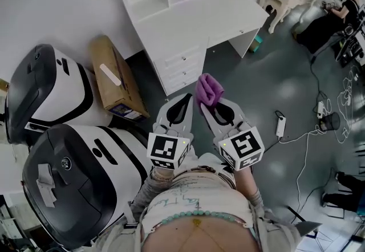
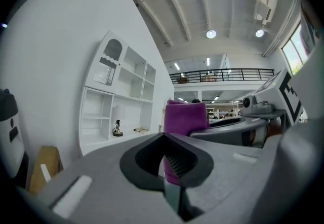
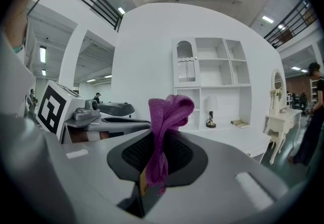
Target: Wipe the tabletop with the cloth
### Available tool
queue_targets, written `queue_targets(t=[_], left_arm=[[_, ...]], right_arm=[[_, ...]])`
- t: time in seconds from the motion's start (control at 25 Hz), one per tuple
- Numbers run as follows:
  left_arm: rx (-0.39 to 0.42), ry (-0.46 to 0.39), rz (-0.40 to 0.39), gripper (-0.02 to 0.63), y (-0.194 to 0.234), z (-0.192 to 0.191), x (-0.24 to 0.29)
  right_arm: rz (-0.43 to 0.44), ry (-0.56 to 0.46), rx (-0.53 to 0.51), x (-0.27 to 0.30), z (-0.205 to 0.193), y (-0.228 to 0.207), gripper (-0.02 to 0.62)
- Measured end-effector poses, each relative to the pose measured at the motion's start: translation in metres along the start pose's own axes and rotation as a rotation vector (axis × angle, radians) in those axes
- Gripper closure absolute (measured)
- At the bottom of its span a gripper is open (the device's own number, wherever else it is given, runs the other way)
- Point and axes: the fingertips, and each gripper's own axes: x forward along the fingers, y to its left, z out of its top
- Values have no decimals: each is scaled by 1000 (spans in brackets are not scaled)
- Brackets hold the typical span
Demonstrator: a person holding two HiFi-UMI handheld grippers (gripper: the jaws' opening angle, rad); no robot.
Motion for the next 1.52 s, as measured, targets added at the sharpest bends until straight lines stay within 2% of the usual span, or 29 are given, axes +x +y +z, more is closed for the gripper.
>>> queue_targets(t=[0.28, 0.52, 1.16, 1.52], left_arm=[[-9, 9, 7, 606, 15, 2, 8], [1, -3, 53, 606, 33, 9, 25], [-1, -18, 172, 606, 64, 38, 134], [3, 32, 264, 606, 78, 25, 158]], right_arm=[[8, 25, 2, 18, 2, -6, 514], [46, 13, -15, 38, 11, -19, 514], [165, -7, -52, 91, 44, -119, 514], [242, 22, -66, 114, 36, -148, 514]])
